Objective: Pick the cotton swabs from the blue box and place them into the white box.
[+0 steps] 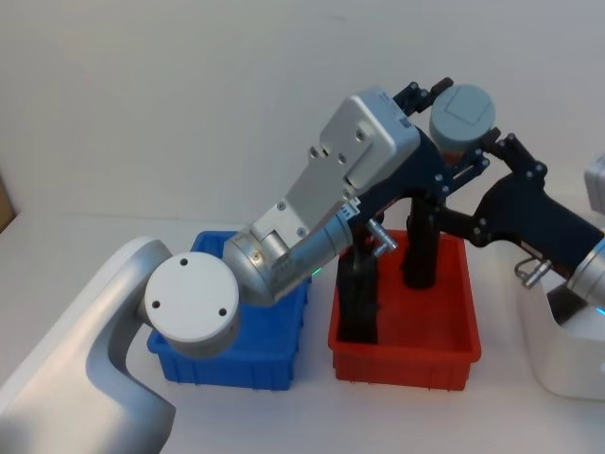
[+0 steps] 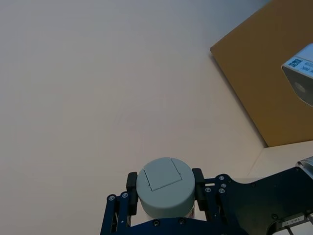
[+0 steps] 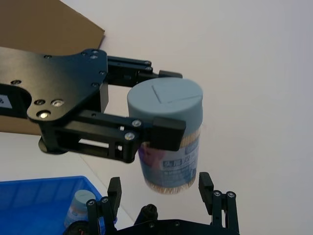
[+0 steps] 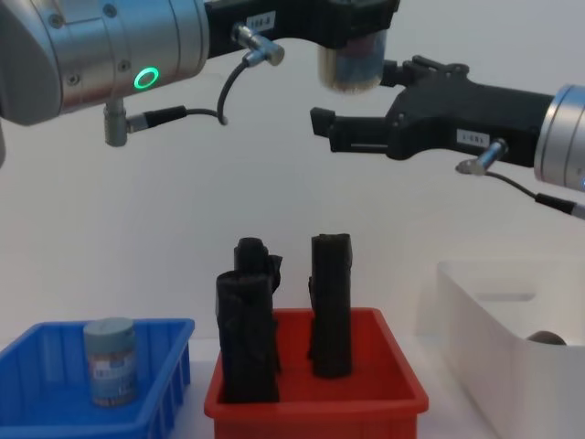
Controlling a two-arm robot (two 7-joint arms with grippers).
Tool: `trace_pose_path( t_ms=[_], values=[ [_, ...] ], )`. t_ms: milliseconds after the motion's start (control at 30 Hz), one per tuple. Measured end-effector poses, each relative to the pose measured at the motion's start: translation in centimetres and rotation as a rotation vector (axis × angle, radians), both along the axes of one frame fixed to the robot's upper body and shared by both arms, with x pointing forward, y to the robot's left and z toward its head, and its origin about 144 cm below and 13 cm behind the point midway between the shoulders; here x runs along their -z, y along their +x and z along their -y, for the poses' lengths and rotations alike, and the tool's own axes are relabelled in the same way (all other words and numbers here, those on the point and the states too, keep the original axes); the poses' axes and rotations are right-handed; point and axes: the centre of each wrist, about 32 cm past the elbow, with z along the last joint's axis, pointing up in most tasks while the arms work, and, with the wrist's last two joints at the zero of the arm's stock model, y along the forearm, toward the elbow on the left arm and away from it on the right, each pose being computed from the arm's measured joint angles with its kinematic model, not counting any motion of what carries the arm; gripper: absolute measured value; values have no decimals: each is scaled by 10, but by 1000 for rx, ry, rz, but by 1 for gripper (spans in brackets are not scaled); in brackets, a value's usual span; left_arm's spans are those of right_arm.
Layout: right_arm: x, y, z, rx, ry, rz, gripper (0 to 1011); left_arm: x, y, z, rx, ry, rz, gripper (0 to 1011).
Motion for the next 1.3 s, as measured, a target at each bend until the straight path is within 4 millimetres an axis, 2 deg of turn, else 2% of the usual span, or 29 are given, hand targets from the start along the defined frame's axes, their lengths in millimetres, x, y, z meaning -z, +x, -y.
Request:
trace_pose_path(
  t_ms=[867,900,1000,1300],
  values=[
    [-7,1,-3,13,29,43,998,5,1,3,11,-4,-37,670],
    [-7,1,-3,12,30,45,957,5,1,3,11,-4,-38,670],
    [-7,1,-3,11,31,48,917,5,1,4,12,-4,-40,670],
    [-8,1,-4,9,33,53,654,6,1,4,13,-5,-42,670]
  ],
)
